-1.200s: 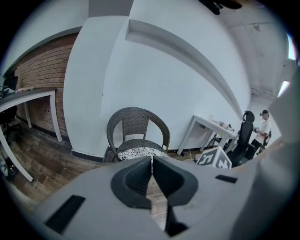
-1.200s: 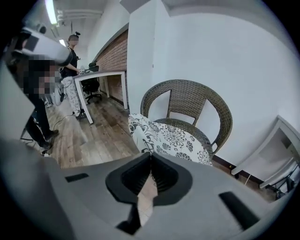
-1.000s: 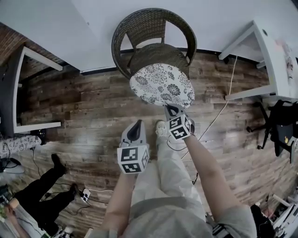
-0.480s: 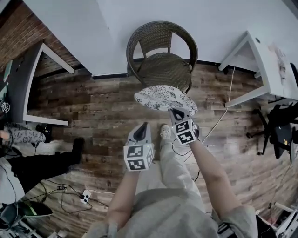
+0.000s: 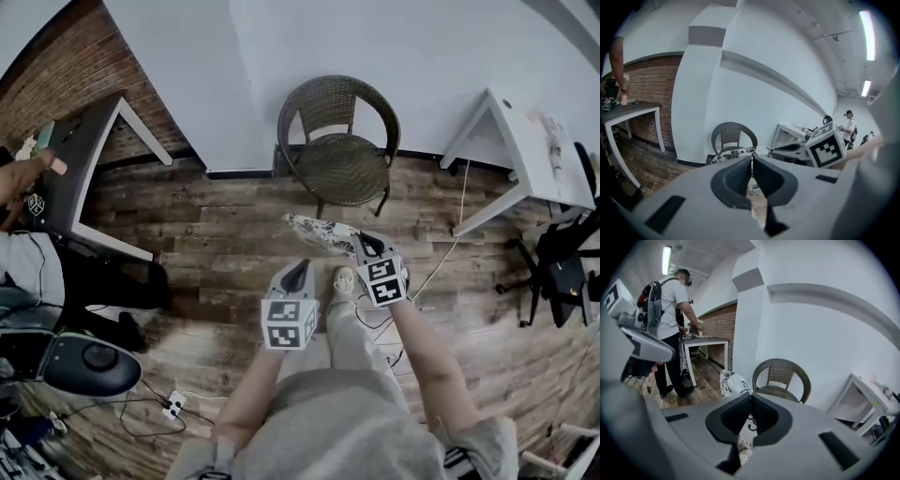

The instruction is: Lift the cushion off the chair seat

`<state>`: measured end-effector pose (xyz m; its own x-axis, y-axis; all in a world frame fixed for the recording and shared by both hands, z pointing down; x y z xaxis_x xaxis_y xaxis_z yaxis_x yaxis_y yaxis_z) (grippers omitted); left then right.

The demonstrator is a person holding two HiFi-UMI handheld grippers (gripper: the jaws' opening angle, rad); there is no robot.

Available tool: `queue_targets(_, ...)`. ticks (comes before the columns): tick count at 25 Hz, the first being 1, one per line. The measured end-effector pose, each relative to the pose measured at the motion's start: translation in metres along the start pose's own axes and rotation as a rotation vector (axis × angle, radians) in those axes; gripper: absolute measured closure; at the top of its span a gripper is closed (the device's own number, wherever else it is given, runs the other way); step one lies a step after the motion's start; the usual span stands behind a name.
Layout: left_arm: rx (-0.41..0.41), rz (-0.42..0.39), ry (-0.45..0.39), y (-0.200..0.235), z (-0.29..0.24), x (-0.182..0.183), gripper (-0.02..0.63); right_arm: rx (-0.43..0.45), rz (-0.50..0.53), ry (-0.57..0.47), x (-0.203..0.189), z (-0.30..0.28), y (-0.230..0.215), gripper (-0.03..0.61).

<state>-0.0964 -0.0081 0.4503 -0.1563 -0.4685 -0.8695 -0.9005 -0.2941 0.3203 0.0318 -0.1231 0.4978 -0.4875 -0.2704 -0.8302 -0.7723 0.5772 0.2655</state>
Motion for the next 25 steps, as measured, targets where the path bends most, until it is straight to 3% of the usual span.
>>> queue_targets(11, 0.002, -0.033, -0.028, -0.034, 0.059, 0.035, 0.601, 0.021, -0.126, -0.044, 0.038, 0.086, 0.009, 0.568)
queue_targets(25, 0.016, -0.062, -0.084, -0.046, 0.071, 0.063, 0.601, 0.026, -0.196, -0.138, 0.074, 0.129, -0.004, 0.568)
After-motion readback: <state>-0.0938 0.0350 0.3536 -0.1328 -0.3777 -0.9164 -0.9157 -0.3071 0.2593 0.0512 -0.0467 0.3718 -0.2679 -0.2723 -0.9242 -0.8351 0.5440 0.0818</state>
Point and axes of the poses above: the fingertips, and each gripper's own axes: z backward along the fingers, y to its left, x out of its top, the point moved 5 cm from there along z, backward along the fingers, and after that the axes turned 14 degrees about -x, right-handed, at the moved point
